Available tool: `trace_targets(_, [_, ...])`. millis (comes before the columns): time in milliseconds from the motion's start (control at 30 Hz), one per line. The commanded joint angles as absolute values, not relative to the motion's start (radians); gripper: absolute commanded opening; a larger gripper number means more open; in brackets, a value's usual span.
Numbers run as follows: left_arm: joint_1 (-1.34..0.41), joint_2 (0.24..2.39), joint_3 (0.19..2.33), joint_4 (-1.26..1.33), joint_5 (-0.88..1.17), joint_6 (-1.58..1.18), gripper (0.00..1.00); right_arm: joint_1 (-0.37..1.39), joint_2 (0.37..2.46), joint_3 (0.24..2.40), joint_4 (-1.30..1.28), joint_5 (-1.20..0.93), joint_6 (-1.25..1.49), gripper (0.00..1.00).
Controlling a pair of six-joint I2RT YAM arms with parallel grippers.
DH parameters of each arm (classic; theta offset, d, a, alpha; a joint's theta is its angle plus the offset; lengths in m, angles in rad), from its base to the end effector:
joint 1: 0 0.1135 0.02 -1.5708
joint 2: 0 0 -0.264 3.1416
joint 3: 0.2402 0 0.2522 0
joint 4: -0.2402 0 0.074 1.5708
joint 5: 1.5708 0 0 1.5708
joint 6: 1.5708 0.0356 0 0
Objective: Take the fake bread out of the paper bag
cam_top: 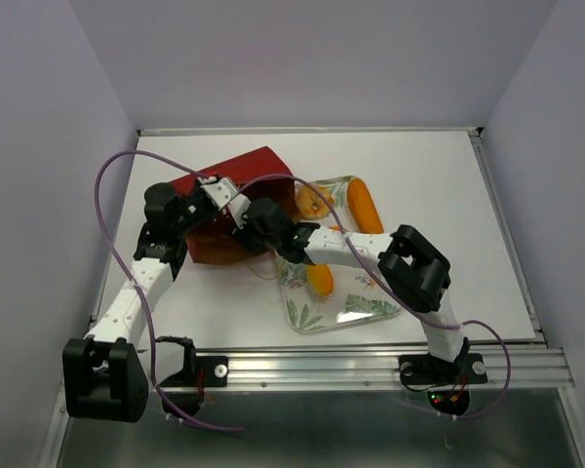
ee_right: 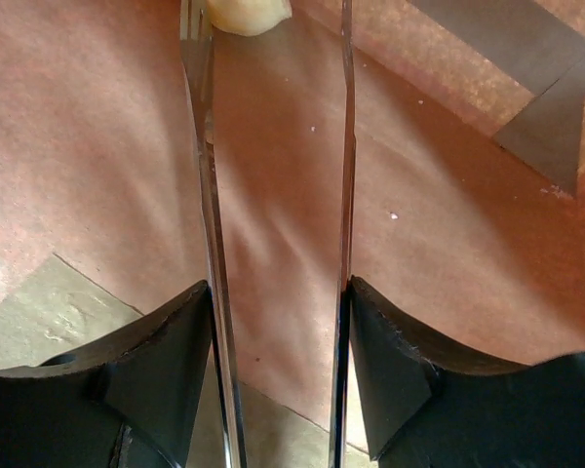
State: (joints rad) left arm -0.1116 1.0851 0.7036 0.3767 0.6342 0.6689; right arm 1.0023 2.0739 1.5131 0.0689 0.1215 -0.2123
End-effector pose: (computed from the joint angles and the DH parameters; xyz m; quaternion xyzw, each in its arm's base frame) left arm 0.2452 -0.0487 0.3110 0.4596 0.5391 -0.0281 0.7052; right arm 0.2637 0.4047 0.2137 -0.4631 0.7211 0.1492 0.4933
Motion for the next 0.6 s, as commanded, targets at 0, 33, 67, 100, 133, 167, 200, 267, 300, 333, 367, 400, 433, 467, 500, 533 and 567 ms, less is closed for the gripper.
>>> trace_targets(0, [-0.129, 1.083, 0.756, 0.472, 0.644, 0.635, 0.0, 1.026, 2.051, 1.487, 0.19, 0.057, -0.287, 0.61])
trace_targets(33, [-0.129, 1.085, 0.756, 0.479, 0.643, 0.632, 0.0, 1.026, 2.031, 1.471, 0.201, 0.046, -0.288, 0.61])
trace_targets(67, [-0.129, 1.086, 0.755, 0.482, 0.635, 0.63, 0.0, 1.026, 2.022, 1.456, 0.225, 0.04, -0.284, 0.61])
trace_targets(100, [-0.129, 1.088, 0.755, 0.485, 0.627, 0.626, 0.0, 1.026, 2.013, 1.427, 0.239, 0.029, -0.281, 0.61])
trace_targets(133, [-0.129, 1.088, 0.755, 0.488, 0.623, 0.624, 0.0, 1.026, 2.008, 1.419, 0.25, 0.029, -0.282, 0.61])
trace_targets(167, [-0.129, 1.091, 0.756, 0.492, 0.62, 0.618, 0.0, 1.026, 2.0, 1.411, 0.267, 0.029, -0.281, 0.61])
trace_targets(200, [-0.129, 1.092, 0.759, 0.492, 0.618, 0.615, 0.0, 1.026, 2.002, 1.408, 0.271, 0.032, -0.279, 0.61])
trace_targets(267, [-0.13, 1.097, 0.761, 0.499, 0.611, 0.601, 0.0, 1.026, 2.005, 1.402, 0.275, 0.034, -0.281, 0.61])
trace_targets(300, [-0.13, 1.098, 0.765, 0.503, 0.606, 0.591, 0.0, 1.026, 2.008, 1.399, 0.281, 0.038, -0.281, 0.61])
trace_targets(333, [-0.13, 1.1, 0.77, 0.505, 0.603, 0.585, 0.0, 1.026, 2.009, 1.394, 0.285, 0.041, -0.279, 0.61])
trace_targets(367, [-0.13, 1.101, 0.772, 0.505, 0.609, 0.581, 0.0, 1.026, 2.017, 1.396, 0.294, 0.061, -0.276, 0.61])
trace_targets(400, [-0.13, 1.1, 0.77, 0.505, 0.615, 0.58, 0.0, 1.026, 2.02, 1.4, 0.301, 0.075, -0.272, 0.61])
trace_targets(433, [-0.132, 1.097, 0.767, 0.503, 0.62, 0.58, 0.0, 1.026, 2.025, 1.407, 0.301, 0.087, -0.267, 0.61])
trace_targets(467, [-0.132, 1.092, 0.764, 0.503, 0.624, 0.583, 0.0, 1.026, 2.028, 1.408, 0.314, 0.106, -0.264, 0.61])
trace_targets(500, [-0.13, 1.091, 0.762, 0.505, 0.63, 0.581, 0.0, 1.026, 2.031, 1.413, 0.322, 0.135, -0.258, 0.6])
trace_targets(533, [-0.13, 1.089, 0.762, 0.505, 0.634, 0.58, 0.0, 1.026, 2.036, 1.413, 0.328, 0.146, -0.261, 0.61])
trace_targets(567, [-0.13, 1.088, 0.762, 0.505, 0.637, 0.578, 0.0, 1.026, 2.036, 1.413, 0.342, 0.155, -0.264, 0.61])
